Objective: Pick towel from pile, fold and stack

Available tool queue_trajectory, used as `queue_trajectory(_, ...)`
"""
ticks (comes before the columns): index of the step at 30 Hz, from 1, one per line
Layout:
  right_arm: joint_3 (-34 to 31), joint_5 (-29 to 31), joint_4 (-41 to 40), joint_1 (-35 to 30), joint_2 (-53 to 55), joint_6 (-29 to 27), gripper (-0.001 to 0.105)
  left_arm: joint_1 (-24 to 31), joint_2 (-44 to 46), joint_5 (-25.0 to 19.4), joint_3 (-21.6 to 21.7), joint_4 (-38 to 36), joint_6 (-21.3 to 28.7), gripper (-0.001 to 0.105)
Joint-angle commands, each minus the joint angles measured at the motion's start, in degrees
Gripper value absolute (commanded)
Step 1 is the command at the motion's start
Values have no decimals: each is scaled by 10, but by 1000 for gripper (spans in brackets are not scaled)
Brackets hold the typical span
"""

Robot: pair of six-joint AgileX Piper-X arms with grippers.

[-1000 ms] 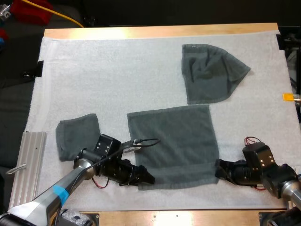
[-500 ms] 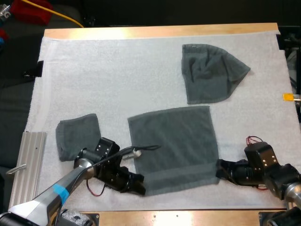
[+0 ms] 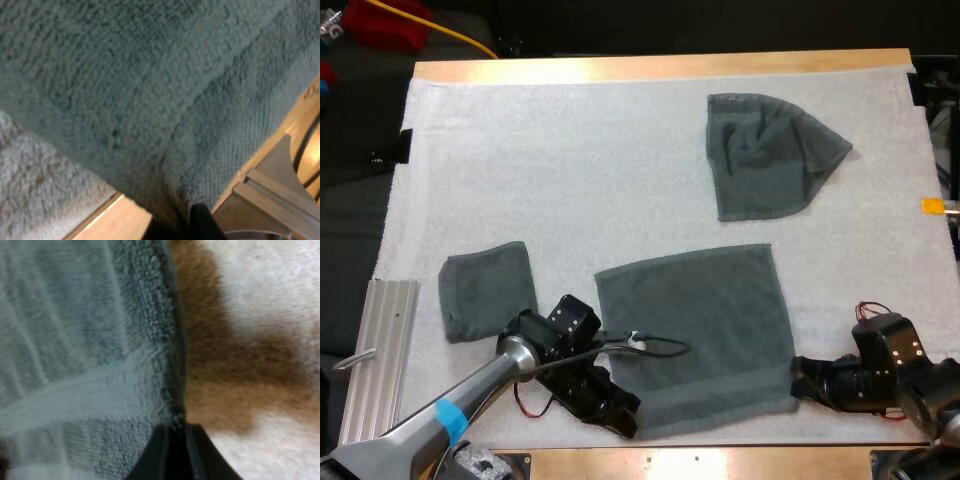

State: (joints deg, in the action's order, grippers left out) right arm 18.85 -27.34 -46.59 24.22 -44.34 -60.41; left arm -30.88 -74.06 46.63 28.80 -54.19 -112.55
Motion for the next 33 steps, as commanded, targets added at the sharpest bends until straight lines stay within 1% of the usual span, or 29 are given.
queue_trajectory(1,8,-5,-6,1,7,2,0,-2,4,-5,3,-10,6,0)
queue_trajectory(2,10,-5,-5,1,7,3,0,1,4,-2,4,-8,6,0)
queue_trajectory(5,15,-7,12,1,7,21,0,20,4,38,4,14,2,0)
queue_trajectory(8,15,-16,55,1,3,60,0,50,4,71,4,45,-24,0)
queue_trajectory(12,18,-37,127,1,-24,110,0,103,4,122,4,98,-66,0)
queue_trajectory(15,26,-38,179,1,-54,139,0,137,4,140,4,135,-95,0)
queue_trajectory(18,40,-38,219,1,-98,156,0,157,4,146,4,168,-122,0)
queue_trajectory(20,50,-38,239,0,-124,158,0,166,2,149,4,188,-133,0)
queue_trajectory(26,95,-35,292,0,-215,165,0,194,-6,147,4,275,-190,0)
queue_trajectory(28,113,-33,310,0,-242,166,0,202,-9,135,4,307,-196,0)
queue_trajectory(30,127,-34,335,0,-267,170,0,207,-9,103,4,325,-200,0)
queue_trajectory(33,144,-27,359,0,-298,173,0,208,-11,74,4,346,-200,0)
